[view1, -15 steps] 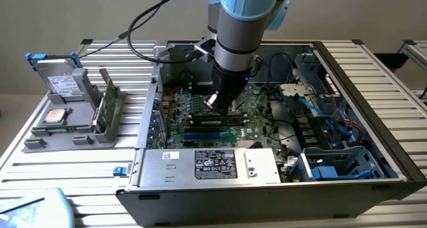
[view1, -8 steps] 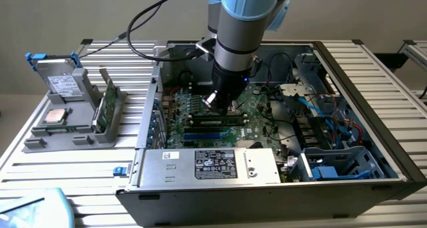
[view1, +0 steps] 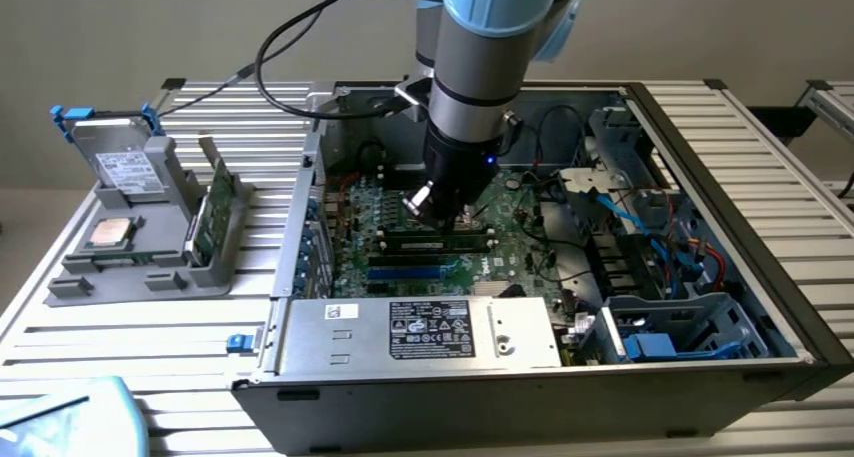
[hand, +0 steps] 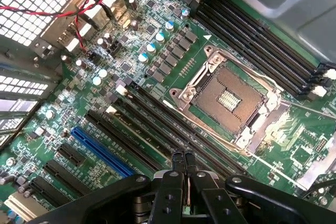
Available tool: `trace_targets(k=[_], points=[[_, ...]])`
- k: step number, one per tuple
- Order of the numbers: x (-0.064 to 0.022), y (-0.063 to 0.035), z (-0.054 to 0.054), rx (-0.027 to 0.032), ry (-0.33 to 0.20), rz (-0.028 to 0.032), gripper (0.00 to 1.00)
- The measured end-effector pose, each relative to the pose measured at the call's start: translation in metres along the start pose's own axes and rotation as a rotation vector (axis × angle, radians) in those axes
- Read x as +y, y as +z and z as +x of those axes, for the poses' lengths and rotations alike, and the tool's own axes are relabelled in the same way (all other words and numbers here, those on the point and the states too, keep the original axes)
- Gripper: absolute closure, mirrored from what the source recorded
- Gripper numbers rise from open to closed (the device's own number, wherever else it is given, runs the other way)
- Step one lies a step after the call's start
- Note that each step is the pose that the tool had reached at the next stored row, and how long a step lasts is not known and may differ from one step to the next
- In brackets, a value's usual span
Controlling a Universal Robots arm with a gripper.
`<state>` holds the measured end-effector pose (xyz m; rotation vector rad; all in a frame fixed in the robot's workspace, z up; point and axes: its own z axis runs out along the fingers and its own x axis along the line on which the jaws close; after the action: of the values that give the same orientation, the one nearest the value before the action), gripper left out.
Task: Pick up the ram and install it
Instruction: 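Press down the ram until it locks into place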
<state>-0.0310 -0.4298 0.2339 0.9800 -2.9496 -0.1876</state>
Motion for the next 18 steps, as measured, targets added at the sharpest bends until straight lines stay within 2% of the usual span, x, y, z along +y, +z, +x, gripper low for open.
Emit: trace_targets(k=[2,4,18], points=[[0.0,0.0001,0.0,0.0028,0.017,0.0068,0.89],[0.0,-0.0001,0.0001,0.0019,0.04,0.0094,0.89],[0.0,0.0,0.0,-0.0171,0.22,0.0141,0.89]])
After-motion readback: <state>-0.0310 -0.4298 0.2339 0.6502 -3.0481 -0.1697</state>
